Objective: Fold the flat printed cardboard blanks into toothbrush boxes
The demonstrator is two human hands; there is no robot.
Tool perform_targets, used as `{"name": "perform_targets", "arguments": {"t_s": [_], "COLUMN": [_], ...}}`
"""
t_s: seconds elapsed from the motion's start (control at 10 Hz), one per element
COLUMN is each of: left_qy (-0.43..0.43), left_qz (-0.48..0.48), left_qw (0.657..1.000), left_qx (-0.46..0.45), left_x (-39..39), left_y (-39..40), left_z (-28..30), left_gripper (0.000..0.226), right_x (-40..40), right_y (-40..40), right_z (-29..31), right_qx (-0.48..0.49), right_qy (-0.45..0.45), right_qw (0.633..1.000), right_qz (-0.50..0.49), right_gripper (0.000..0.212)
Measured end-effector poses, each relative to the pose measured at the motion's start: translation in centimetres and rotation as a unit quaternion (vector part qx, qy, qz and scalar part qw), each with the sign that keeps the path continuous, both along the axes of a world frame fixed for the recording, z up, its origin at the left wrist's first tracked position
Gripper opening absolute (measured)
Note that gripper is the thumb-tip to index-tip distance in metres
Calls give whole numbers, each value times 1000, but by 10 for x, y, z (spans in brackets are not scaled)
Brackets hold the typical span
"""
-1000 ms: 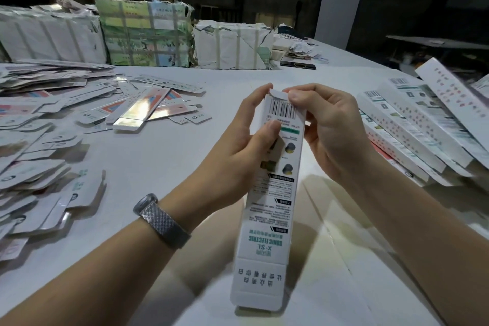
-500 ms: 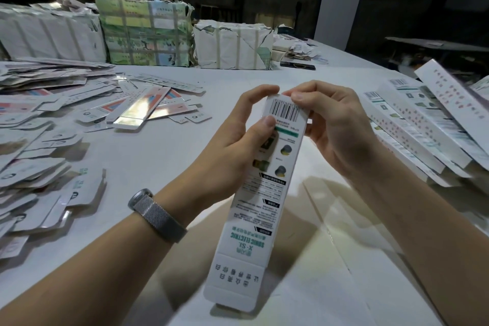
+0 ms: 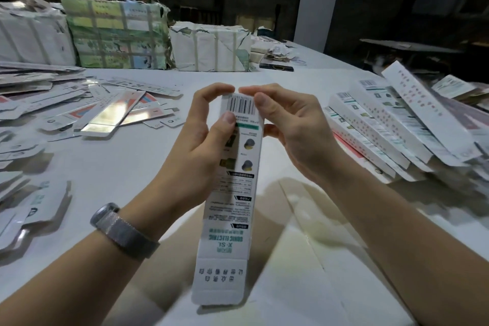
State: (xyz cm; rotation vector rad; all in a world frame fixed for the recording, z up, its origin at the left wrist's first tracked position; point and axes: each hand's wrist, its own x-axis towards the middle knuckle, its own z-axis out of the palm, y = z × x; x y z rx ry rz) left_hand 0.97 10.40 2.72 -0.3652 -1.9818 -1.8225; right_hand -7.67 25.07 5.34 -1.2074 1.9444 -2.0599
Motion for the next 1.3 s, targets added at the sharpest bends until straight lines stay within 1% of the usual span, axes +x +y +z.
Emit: {"name": "perform_targets", "arguments": {"t_s": [0.1,0.2,0.3,0.4,0.5,0.6,0.7,0.8,0.9,1.0,1.1,1.2,1.3], "left_qy": [15,43,68,97,103,65,22,-15,1,-8,-21,-34,-37], "left_qz": [12,12,-10,-21,-7,-14,2,11,16,12,13,27,21], "left_qw": [1000,999,996,991,988,991,996,997,997,998,998,997,996], "left_qx": [-2,6,48,88,114,113,92,76,72,65,61,67,73], "left_x": [-2,-7,-11,-17,-25,-29,-30,-31,-28,-25,-23,-23,-27], "left_y": [1,-2,-5,-6,-3,-9,-18,-15,-7,-6,-12,-17,-18], "left_z": [2,2,-1,-6,-10,-15,-17,-18,-19,-19,-18,-17,-24], "left_gripper": [24,22,31,42,39,61,94,116,94,99,102,98,68], "right_x": [0,6,14,16,18,14,-4,-29,-53,-68,-75,-78,-80], "right_y": [1,0,-1,0,4,18,52,95,119,129,135,142,139], "right_z": [1,0,0,1,6,23,49,70,71,64,62,57,53], "right_qx": [23,73,125,190,230,231,237,305,454,470,469,457,389], "right_qy": [18,117,171,196,255,255,249,226,157,120,123,126,155], "right_qw": [999,987,974,960,934,921,874,796,716,712,695,676,695], "right_qz": [-16,-84,-76,-54,-101,-183,-344,-471,-507,-508,-531,-564,-584], "right_gripper": [35,56,74,92,95,82,66,54,39,34,38,35,32]}}
